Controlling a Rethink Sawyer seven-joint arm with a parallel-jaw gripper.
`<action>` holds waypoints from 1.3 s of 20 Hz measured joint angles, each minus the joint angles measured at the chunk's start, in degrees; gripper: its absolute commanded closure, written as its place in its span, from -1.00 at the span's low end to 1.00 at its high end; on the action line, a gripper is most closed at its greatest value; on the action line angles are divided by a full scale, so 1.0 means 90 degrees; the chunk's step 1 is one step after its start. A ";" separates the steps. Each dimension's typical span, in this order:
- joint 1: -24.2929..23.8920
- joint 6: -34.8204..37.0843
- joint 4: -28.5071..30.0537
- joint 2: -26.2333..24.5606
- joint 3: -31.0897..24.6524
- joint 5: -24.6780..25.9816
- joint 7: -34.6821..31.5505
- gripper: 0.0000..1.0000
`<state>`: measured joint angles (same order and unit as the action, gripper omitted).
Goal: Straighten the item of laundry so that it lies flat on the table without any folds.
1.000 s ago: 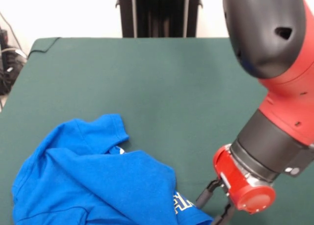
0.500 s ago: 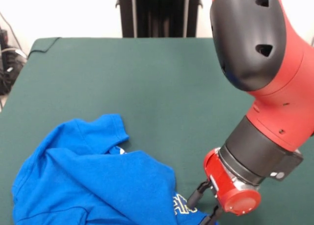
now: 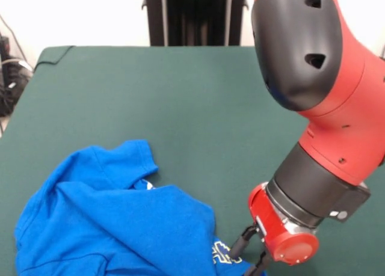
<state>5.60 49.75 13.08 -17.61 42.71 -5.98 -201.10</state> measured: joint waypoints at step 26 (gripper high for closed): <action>0.1417 0.0337 0.1297 0.0318 0.1284 0.1493 -0.0423 1.00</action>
<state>18.35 52.78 24.75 -14.75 54.26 7.46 -204.92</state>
